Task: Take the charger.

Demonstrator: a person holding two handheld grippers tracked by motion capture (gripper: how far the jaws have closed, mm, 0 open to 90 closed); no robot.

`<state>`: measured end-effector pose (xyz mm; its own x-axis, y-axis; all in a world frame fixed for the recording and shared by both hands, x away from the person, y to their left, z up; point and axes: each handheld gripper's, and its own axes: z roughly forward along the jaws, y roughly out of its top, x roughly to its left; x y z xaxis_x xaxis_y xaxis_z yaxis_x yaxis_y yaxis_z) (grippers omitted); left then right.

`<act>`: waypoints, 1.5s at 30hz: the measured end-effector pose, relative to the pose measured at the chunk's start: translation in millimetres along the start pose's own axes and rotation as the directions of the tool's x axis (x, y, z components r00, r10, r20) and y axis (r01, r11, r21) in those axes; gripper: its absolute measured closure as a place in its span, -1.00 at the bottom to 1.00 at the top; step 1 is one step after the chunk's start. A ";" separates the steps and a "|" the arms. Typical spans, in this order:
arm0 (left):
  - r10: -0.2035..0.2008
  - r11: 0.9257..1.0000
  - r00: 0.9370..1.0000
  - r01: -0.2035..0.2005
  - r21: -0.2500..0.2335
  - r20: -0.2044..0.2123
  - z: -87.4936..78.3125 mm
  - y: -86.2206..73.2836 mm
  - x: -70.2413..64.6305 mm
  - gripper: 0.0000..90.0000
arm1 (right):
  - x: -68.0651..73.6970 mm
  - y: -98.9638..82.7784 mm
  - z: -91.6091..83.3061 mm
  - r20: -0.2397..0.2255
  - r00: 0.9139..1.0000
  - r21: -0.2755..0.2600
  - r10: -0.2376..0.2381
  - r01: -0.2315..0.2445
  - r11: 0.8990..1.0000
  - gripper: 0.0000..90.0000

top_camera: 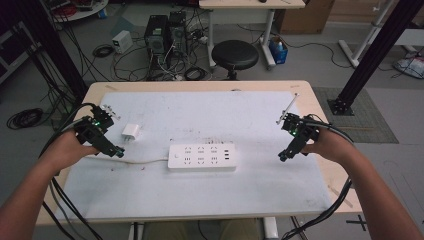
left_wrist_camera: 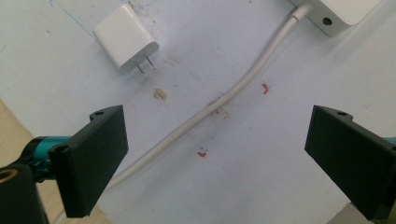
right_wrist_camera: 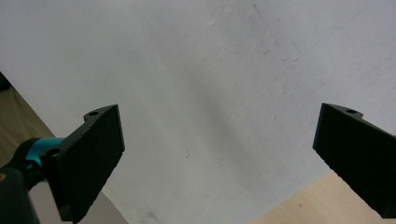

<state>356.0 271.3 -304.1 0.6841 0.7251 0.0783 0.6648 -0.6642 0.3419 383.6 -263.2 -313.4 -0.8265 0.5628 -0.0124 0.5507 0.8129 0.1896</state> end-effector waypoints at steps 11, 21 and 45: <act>-0.020 1.000 1.000 0.020 -0.016 -0.005 -1.9 -1.8 3.9 -0.87 | 1.5 0.7 0.2 0.001 1.000 -0.019 0.001 -0.001 1.000 -0.97; -0.083 0.995 0.997 0.082 -0.048 -0.010 -2.8 -3.3 7.3 -0.87 | 4.9 1.8 2.1 -0.005 1.000 -0.046 0.021 -0.021 0.999 -0.97; -0.331 0.941 0.942 0.325 -0.099 -0.052 25.4 14.7 47.3 -0.87 | 8.5 3.8 4.1 0.000 0.999 -0.104 0.051 -0.051 0.993 -0.97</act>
<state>405.8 291.2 -319.2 0.4094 0.9123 0.0092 0.8179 -0.3715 0.4394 379.2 -254.7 -316.8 -0.7971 0.6039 -0.0022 0.5772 0.7630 0.2909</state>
